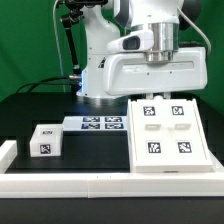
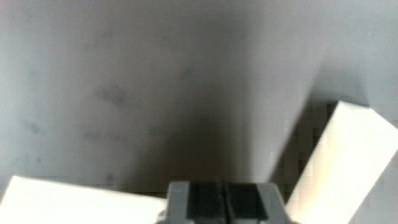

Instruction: Assemble cabinet

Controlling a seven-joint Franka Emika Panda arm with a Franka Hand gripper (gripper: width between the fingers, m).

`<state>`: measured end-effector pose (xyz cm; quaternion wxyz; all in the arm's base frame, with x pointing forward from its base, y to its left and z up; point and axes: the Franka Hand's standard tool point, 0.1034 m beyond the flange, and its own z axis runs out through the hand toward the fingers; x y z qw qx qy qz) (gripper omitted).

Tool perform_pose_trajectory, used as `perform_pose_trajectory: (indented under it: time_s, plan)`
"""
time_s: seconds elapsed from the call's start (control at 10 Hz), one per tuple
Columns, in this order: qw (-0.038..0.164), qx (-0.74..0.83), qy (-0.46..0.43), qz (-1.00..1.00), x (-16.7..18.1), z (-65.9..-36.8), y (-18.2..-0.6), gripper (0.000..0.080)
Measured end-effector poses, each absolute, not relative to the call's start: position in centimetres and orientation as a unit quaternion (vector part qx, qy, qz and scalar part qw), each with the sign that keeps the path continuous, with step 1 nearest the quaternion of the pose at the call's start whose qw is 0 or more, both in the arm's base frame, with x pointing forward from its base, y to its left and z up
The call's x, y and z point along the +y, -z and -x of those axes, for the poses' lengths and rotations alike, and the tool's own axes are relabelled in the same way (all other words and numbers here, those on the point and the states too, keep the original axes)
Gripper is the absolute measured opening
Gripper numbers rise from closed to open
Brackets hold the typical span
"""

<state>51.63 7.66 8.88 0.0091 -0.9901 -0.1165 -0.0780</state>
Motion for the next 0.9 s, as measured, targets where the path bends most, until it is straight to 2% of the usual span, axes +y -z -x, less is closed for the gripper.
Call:
perform_pose_trajectory:
  time_s: [0.3, 0.7, 0.9]
  plan:
    - [0.008, -0.12, 0.083, 0.989, 7.9, -52.3, -10.7, 0.0002]
    - [0.008, -0.12, 0.082, 0.989, 7.9, -52.3, -10.6, 0.0002]
    - [0.007, -0.119, 0.07, 0.99, 7.9, -53.0, -11.9, 0.0002]
